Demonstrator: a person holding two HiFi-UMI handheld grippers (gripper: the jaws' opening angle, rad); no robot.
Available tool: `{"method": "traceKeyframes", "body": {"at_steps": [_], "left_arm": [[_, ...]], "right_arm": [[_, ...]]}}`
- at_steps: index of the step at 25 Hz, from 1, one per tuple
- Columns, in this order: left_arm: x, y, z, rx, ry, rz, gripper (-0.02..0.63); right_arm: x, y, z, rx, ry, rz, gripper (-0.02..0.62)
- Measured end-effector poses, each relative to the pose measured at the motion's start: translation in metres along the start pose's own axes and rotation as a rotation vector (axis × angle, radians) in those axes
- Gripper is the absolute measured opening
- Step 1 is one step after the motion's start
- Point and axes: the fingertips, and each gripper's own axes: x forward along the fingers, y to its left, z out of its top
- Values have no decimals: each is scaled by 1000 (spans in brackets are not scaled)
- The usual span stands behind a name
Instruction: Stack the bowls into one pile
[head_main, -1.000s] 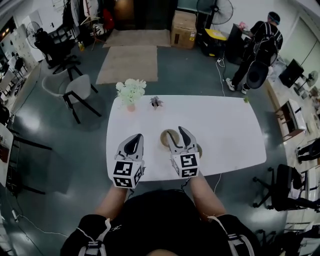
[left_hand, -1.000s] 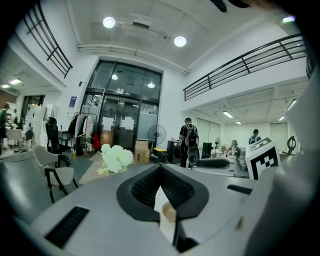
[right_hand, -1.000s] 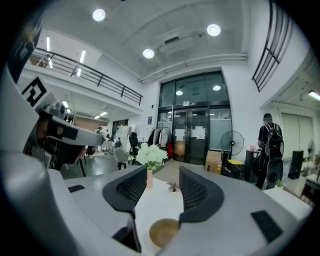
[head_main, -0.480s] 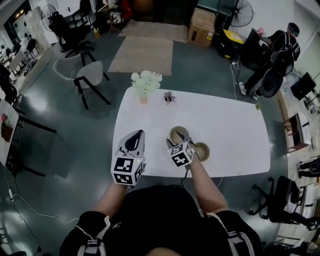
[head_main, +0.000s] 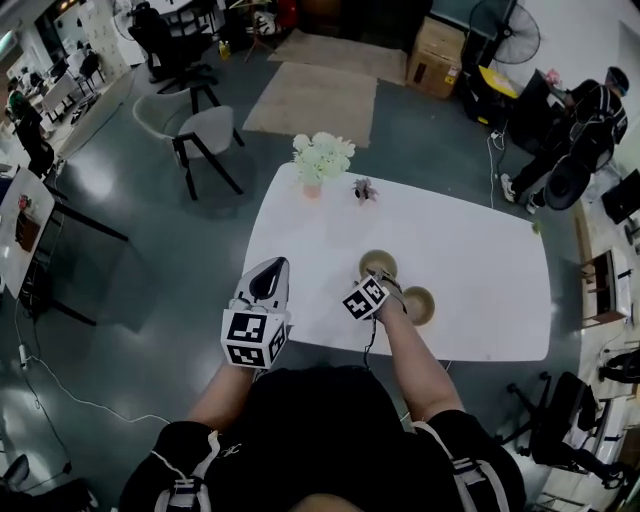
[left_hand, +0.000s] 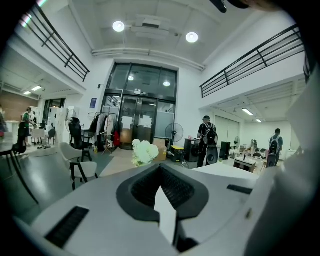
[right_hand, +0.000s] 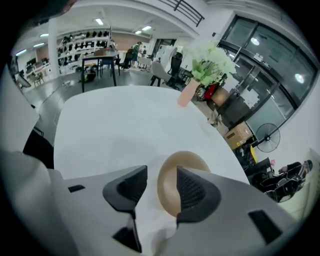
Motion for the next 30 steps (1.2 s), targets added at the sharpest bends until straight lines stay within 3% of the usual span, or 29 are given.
{"method": "traceKeyframes", "body": {"at_steps": [2,6,13,20,30], "left_arm": [[-7,2,0,0,3,13,14],[-17,7,2,0,4,31,14],[-20,6,0,-1,1,14,14],[-17,-4,-2,-5,-1,-41,14],[11,-64,0,18,13,-195,14]], "right_arm": [[8,4,-8,-27,38,4,186],[7,5,-13,-52,57,-27,43],[-9,11,-1,-10,0,-29,34],[-58,-5,17,19,-89,-103,35],[-116,-35,-27,102,-103,-205,38]]}}
